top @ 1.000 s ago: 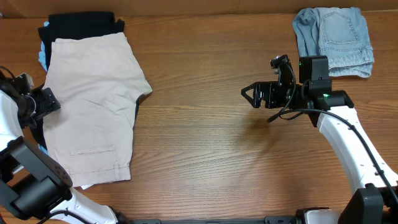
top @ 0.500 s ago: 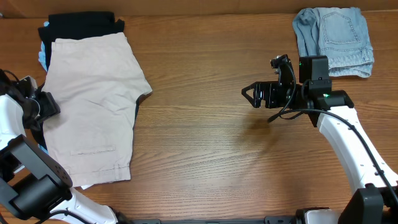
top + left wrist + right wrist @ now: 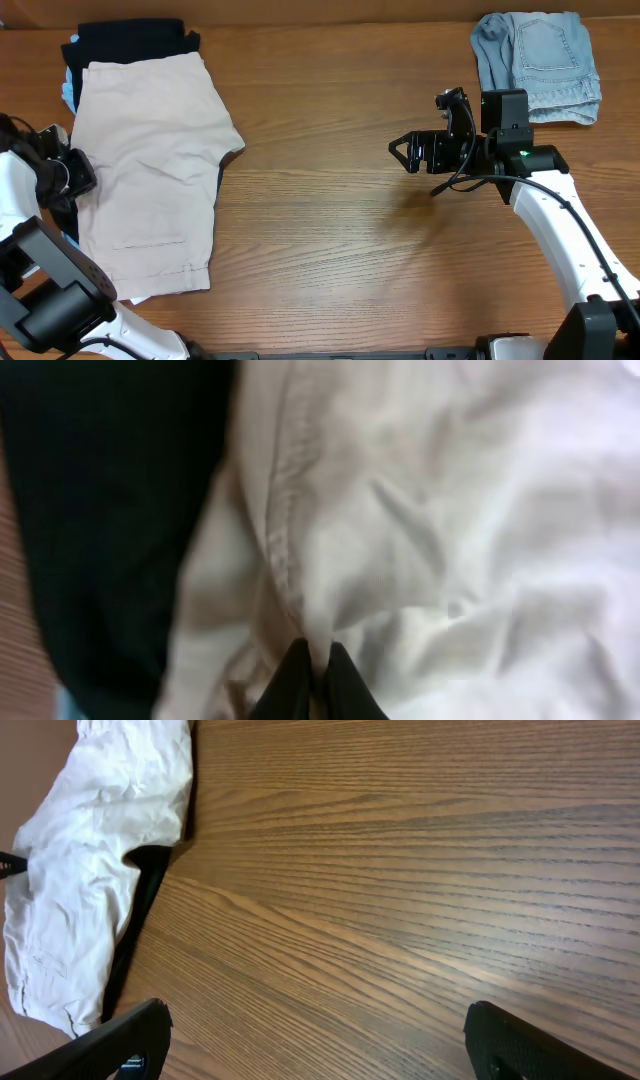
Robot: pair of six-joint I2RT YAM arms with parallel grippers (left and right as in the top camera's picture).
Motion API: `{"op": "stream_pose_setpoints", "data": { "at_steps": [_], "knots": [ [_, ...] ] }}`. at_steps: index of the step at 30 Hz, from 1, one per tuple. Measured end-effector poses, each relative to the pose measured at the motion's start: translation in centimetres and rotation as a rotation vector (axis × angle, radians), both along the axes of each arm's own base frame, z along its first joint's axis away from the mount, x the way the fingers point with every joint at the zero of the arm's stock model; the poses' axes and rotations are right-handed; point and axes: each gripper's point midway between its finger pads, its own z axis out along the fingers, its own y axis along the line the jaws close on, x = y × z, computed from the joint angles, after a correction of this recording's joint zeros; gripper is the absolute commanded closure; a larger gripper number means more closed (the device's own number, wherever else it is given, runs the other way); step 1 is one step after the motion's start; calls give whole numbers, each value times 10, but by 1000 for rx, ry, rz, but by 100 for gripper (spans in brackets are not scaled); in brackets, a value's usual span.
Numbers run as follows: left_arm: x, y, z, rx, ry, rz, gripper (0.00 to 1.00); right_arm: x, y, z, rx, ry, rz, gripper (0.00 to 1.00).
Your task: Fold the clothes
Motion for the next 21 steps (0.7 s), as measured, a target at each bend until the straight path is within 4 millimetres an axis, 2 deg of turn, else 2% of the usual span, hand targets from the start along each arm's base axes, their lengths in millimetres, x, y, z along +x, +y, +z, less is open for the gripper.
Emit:
{"op": "stream_pose_setpoints", "data": {
  "at_steps": [1, 3, 6, 10, 14, 18, 21],
  "knots": [
    [-1, -5, 4, -20, 9, -4, 96, 0, 0, 0, 0, 0, 1, 14],
    [0, -18, 16, -49, 29, -25, 96, 0, 0, 0, 4, 3, -6, 16],
    [8, -49, 40, -97, 46, -87, 96, 3, -2, 1, 21, 16, -36, 17],
    [32, -115, 74, -179, -1, -241, 96, 9, -16, 7, 45, 21, -106, 16],
    [56, -205, 90, -242, -64, -441, 96, 6, -38, 20, 59, 15, -180, 16],
    [67, -302, 97, -262, -124, -656, 96, -3, -59, 38, 67, 2, -248, 16],
    [67, -382, 103, -259, -193, -817, 96, -11, -74, 47, 70, -1, -294, 16]
  ]
}}
